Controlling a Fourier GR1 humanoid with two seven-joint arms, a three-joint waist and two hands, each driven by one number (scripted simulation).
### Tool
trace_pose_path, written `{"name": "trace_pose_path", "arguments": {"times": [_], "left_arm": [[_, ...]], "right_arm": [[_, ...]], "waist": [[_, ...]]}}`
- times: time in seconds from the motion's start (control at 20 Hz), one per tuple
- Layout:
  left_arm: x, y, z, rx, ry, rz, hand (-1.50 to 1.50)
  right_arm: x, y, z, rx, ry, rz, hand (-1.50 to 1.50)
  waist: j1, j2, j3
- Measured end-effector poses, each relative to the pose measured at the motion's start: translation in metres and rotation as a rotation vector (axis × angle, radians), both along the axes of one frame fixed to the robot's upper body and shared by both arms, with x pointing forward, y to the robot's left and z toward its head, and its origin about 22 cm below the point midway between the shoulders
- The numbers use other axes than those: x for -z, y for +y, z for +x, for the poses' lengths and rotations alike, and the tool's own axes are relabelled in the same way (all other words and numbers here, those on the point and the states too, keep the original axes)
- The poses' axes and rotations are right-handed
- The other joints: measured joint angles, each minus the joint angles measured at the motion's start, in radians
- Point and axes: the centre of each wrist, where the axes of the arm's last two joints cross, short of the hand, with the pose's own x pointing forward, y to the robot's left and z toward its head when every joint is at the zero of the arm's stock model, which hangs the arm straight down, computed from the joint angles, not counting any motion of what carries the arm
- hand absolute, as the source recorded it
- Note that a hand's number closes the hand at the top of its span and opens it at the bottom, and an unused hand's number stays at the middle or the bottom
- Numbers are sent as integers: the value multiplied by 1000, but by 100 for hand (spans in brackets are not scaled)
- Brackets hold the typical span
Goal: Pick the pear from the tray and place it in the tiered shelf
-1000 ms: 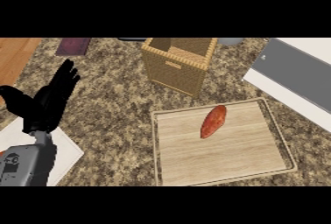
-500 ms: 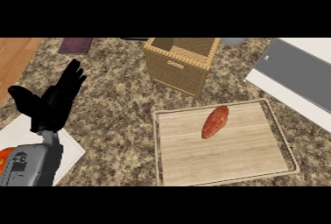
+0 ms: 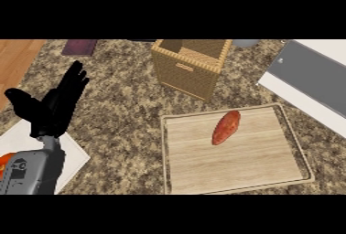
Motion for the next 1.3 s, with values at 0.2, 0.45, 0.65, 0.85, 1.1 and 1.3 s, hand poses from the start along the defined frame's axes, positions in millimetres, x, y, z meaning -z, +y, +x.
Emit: {"name": "trace_pose_path", "arguments": {"times": [0.2, 0.45, 0.65, 0.85, 1.1, 1.3], "left_arm": [[0, 0, 3, 6, 1, 6, 0], [-2, -1, 2, 12, -5, 6, 0], [-4, -2, 2, 7, -12, -1, 0], [-4, -2, 0, -1, -14, 1, 0], [-1, 4, -2, -13, -8, 0, 0], [2, 8, -4, -27, -3, -4, 0]], "right_arm": [[-15, -13, -10, -44, 36, 30, -150], [-30, -35, -36, -78, 157, 91, -150], [-43, -51, -61, -40, 182, 107, -150], [-54, -61, -79, -37, 189, 132, -150], [-64, -66, -89, -57, 182, 130, -150], [-67, -66, -92, -69, 163, 80, -150]], "waist": [[3, 2, 0], [8, 6, 2], [4, 8, 5], [-5, 6, 8], [-19, 4, 11], [-31, 1, 13]]}}
